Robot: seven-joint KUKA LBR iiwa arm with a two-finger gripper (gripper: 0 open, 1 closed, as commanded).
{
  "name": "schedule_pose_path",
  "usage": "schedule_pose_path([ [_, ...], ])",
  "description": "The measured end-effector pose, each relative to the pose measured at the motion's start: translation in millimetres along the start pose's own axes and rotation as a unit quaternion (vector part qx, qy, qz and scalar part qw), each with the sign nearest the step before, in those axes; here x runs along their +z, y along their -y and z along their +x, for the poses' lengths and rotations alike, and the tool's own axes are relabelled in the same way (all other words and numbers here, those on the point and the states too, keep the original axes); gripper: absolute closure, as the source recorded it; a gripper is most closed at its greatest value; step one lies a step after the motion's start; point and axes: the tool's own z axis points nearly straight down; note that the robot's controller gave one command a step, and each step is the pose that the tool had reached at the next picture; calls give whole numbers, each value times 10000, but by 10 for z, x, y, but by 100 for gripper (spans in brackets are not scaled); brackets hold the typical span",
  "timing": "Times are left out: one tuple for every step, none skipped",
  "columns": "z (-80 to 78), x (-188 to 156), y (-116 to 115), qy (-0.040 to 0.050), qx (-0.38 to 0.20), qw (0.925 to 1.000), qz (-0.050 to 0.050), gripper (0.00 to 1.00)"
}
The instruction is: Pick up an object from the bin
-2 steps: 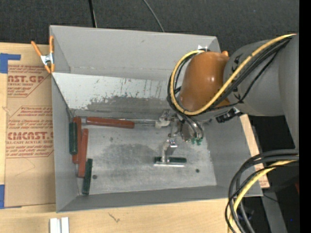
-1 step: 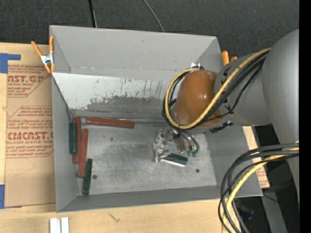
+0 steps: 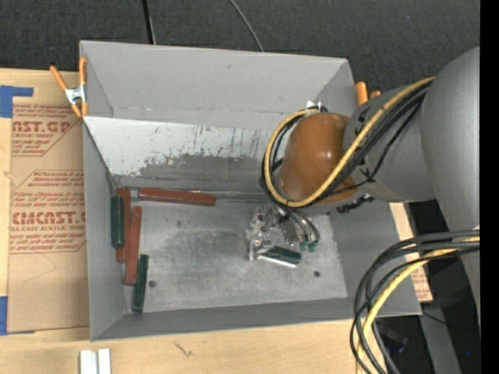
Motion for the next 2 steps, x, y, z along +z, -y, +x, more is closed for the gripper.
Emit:
schedule_pose_path([
  [167, -1425, -72, -57, -158, 9999, 3, 100],
  [171, -1419, -72, -65, -158, 9999, 1, 100],
])
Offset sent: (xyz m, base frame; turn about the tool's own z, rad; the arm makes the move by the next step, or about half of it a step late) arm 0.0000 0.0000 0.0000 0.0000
